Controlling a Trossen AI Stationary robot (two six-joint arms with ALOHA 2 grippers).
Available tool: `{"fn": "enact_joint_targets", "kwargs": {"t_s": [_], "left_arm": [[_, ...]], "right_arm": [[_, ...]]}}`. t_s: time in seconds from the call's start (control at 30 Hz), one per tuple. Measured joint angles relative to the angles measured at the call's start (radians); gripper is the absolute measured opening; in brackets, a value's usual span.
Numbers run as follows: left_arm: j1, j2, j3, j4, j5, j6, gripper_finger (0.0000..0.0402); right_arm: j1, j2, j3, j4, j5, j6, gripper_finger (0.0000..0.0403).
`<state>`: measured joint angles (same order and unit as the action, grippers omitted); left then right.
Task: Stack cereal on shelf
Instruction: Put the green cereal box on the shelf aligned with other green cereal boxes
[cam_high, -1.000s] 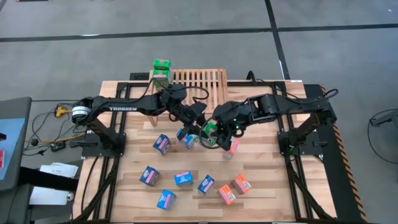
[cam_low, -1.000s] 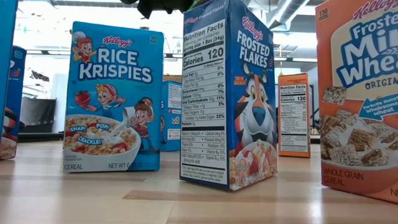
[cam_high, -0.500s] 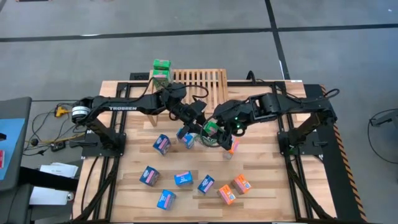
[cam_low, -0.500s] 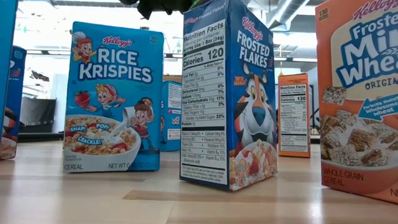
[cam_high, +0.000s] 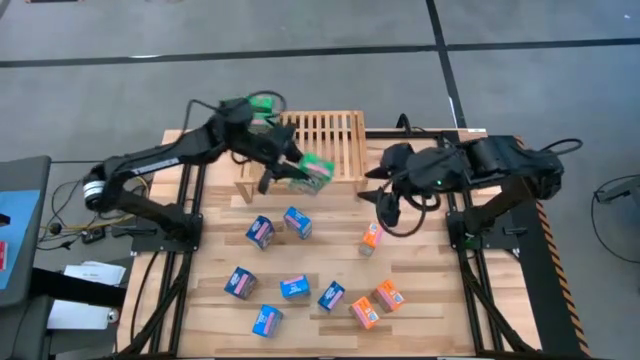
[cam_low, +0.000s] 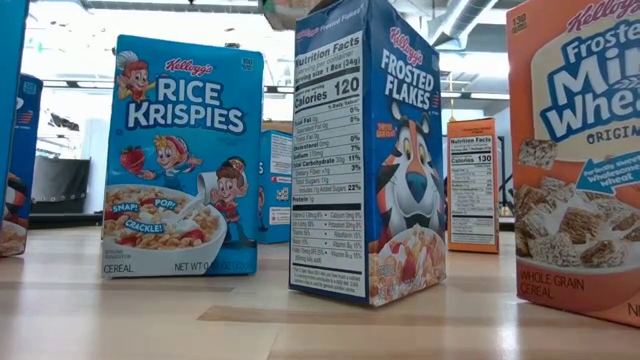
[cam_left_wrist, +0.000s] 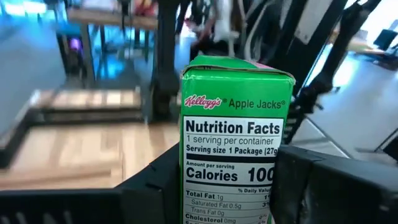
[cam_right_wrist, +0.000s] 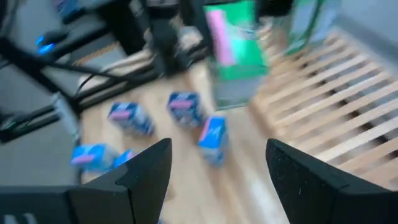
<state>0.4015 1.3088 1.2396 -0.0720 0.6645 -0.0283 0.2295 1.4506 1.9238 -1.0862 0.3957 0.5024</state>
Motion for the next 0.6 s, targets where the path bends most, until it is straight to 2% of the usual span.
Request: {"fn": "enact_joint_targets", "kwargs": {"t_s": [0.13,0.33,0.43,0.6], "left_arm": [[0.003,-0.053,0.000,0.191,0.024,-0.095,0.0158],[0.023,-0.146,-0.030,0.263,0.001,-0.142,0.0159],[0.026,-0.208,-0.125,0.355,-0.028,-0.192,0.0159],[0.028,-0.299,-0.347,0.640,-0.118,-0.291,0.0159]], "right_arm": [[0.029,0.009,-0.033,0.145,0.148,-0.106,0.0285],[-0.013,0.010,-0.155,0.472,0.160,-0.288,0.0286],[-0.056,0.011,-0.193,0.553,0.124,-0.325,0.0286],[-0.124,0.035,-0.204,0.680,-0.065,-0.328,0.0286]]}}
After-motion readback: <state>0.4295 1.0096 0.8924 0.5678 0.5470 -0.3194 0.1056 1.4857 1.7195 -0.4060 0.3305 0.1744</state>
